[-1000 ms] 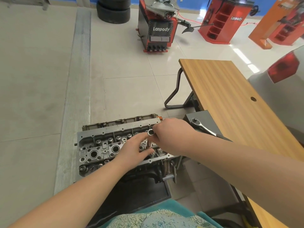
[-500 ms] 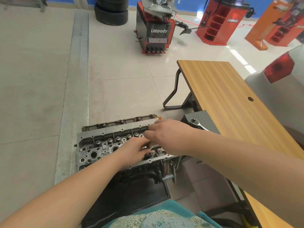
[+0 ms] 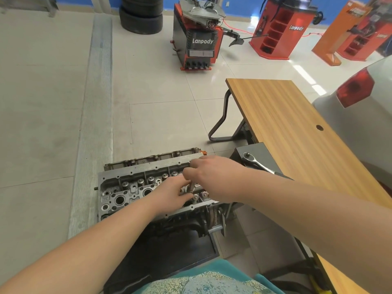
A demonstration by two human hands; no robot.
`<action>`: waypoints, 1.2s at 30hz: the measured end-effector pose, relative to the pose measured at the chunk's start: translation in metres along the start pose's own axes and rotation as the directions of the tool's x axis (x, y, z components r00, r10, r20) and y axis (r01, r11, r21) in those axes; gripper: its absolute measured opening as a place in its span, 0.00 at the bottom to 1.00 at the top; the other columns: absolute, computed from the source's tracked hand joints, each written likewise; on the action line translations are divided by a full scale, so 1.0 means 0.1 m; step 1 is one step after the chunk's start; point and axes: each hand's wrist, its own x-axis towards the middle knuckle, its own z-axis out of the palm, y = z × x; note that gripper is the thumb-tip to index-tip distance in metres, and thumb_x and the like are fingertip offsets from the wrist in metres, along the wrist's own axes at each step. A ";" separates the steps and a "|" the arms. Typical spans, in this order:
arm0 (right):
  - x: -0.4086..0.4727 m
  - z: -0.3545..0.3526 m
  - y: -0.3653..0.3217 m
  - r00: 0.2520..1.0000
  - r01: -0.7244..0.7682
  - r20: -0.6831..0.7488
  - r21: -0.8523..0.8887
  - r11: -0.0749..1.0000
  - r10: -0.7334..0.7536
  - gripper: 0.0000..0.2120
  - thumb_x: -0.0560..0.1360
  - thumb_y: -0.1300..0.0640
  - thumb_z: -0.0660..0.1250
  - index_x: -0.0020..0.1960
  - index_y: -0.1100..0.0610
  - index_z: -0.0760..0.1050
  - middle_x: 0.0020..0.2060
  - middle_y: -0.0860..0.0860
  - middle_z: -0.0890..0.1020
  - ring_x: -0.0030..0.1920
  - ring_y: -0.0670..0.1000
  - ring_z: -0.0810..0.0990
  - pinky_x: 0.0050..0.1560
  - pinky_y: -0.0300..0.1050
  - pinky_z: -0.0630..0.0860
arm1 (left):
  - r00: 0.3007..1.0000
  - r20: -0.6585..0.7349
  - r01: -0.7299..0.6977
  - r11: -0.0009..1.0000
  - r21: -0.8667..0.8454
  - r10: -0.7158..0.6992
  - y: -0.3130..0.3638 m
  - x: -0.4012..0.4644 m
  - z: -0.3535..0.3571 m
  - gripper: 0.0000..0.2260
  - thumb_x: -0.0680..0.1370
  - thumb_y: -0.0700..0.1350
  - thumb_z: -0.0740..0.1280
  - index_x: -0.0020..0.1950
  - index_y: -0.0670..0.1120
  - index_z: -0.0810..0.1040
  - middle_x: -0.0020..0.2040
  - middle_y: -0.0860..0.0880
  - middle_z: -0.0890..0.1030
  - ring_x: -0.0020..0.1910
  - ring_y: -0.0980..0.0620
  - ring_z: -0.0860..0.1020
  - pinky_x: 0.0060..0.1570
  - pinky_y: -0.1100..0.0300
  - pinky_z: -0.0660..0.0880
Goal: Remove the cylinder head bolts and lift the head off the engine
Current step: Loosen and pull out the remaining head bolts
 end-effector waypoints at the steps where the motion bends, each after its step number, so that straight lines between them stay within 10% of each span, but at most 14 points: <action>1: -0.01 -0.03 0.00 1.000 0.012 -0.008 0.011 1.000 -0.012 0.20 0.77 0.65 0.67 0.67 0.52 0.73 0.55 0.50 0.76 0.52 0.53 0.75 0.51 0.49 0.75 | 1.000 0.021 0.013 1.000 0.025 -0.014 -0.02 0.01 0.00 0.08 0.81 0.49 0.71 0.51 0.64 0.77 0.46 0.70 0.79 0.51 0.65 0.79 0.48 0.68 0.71; 6: 0.06 -0.06 -0.07 0.958 -0.266 -0.107 0.020 0.964 0.267 0.23 0.83 0.34 0.58 0.53 0.54 0.73 0.37 0.50 0.76 0.34 0.50 0.74 0.32 0.47 0.68 | 0.992 -0.106 0.073 0.997 0.006 -0.072 0.03 0.05 -0.05 0.06 0.73 0.59 0.76 0.46 0.65 0.81 0.43 0.71 0.81 0.45 0.66 0.79 0.39 0.69 0.74; 11: 0.07 -0.03 -0.07 0.993 -0.095 -0.071 -0.081 0.992 0.089 0.07 0.84 0.56 0.64 0.60 0.56 0.74 0.42 0.51 0.76 0.38 0.52 0.74 0.39 0.49 0.74 | 0.999 -0.044 -0.006 1.000 -0.002 0.006 0.07 0.00 -0.04 0.20 0.75 0.54 0.78 0.51 0.79 0.74 0.50 0.80 0.77 0.53 0.77 0.74 0.49 0.72 0.70; 15: -0.02 -0.09 0.06 0.981 0.176 -0.062 -0.098 0.979 -0.183 0.17 0.76 0.66 0.66 0.61 0.53 0.81 0.57 0.50 0.80 0.55 0.54 0.76 0.59 0.52 0.75 | 1.000 -0.016 0.028 1.000 0.011 -0.027 0.00 0.00 -0.09 0.12 0.81 0.45 0.74 0.52 0.65 0.81 0.48 0.66 0.84 0.48 0.64 0.81 0.51 0.60 0.78; 21: 0.03 0.02 -0.05 0.972 -0.188 -0.137 0.021 0.982 0.189 0.18 0.83 0.39 0.59 0.58 0.53 0.75 0.37 0.49 0.76 0.36 0.52 0.77 0.32 0.45 0.69 | 0.986 -0.163 0.020 0.998 -0.066 -0.030 0.02 -0.02 -0.06 0.05 0.75 0.54 0.76 0.48 0.59 0.82 0.45 0.63 0.84 0.48 0.64 0.80 0.49 0.60 0.77; 26: 0.05 0.08 -0.01 0.997 -0.063 -0.057 -0.105 0.992 0.058 0.07 0.84 0.57 0.64 0.62 0.55 0.72 0.42 0.50 0.76 0.39 0.52 0.76 0.40 0.53 0.81 | 1.000 0.023 -0.013 0.999 -0.053 0.015 0.01 -0.04 -0.03 0.19 0.82 0.50 0.71 0.67 0.71 0.72 0.57 0.80 0.73 0.61 0.78 0.72 0.60 0.74 0.67; 30: -0.03 0.01 0.06 0.993 0.112 -0.031 -0.032 0.993 -0.113 0.16 0.79 0.63 0.66 0.64 0.50 0.76 0.52 0.48 0.78 0.51 0.52 0.74 0.53 0.51 0.78 | 1.000 -0.005 0.026 1.000 -0.012 -0.026 -0.03 0.01 -0.01 0.10 0.81 0.49 0.72 0.53 0.67 0.80 0.44 0.73 0.79 0.47 0.73 0.77 0.51 0.63 0.73; 36: 0.07 0.04 -0.09 0.938 -0.329 -0.126 -0.028 0.944 0.323 0.18 0.84 0.41 0.57 0.51 0.55 0.73 0.33 0.50 0.73 0.31 0.50 0.71 0.28 0.46 0.65 | 0.971 -0.241 -0.004 0.998 -0.068 -0.012 0.07 0.02 0.04 0.13 0.71 0.59 0.80 0.45 0.73 0.77 0.48 0.67 0.81 0.48 0.63 0.79 0.45 0.67 0.74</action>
